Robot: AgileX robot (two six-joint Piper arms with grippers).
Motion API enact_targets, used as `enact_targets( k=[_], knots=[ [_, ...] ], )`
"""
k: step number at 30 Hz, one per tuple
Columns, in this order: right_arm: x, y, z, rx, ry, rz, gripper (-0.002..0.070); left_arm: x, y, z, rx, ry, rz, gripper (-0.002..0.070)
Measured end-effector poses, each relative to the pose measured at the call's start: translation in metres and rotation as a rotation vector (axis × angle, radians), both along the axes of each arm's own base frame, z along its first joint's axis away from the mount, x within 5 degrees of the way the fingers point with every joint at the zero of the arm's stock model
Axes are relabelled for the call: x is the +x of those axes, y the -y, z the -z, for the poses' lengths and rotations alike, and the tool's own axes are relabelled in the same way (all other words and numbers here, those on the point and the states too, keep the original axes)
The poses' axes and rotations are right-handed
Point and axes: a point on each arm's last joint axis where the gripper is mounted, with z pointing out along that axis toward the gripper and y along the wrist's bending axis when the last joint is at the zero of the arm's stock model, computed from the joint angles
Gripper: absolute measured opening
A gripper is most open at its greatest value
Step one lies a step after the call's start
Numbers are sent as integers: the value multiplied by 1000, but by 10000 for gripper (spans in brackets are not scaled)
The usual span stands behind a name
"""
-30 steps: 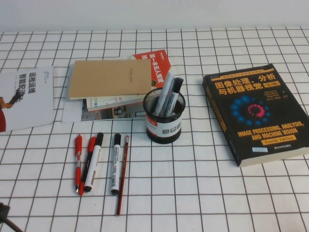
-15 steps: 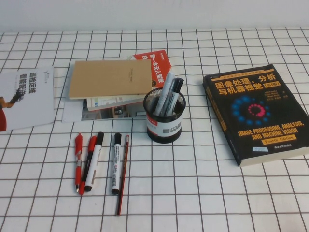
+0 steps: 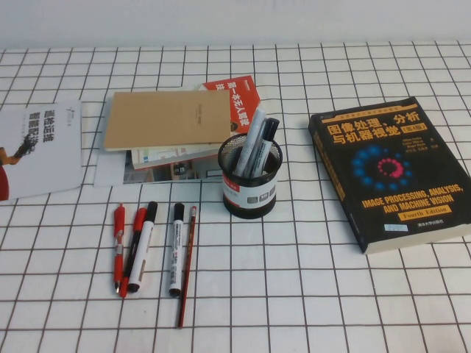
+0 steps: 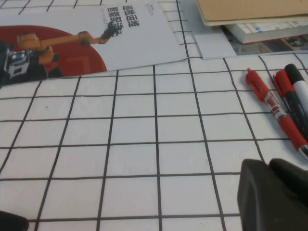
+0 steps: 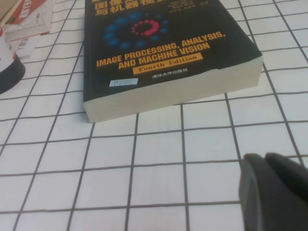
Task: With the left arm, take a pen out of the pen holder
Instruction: 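Take a marker out of the pen holder and lay it on the table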
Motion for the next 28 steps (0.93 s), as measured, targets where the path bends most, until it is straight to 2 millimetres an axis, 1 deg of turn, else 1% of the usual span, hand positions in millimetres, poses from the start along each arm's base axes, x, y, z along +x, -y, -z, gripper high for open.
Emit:
enact_targets(
  k=[9, 17, 23, 28],
  knots=[
    [0, 0, 0, 0, 0, 0, -17, 0, 1, 0, 28, 2, 19, 0],
    [0, 0, 0, 0, 0, 0, -16, -1, 6, 0, 32, 4, 116, 0],
    [0, 0, 0, 0, 0, 0, -16, -1, 5, 0, 45, 5, 122, 0],
    [0, 0, 0, 0, 0, 0, -16, 0, 2, 0, 74, 7, 71, 0]
  ],
)
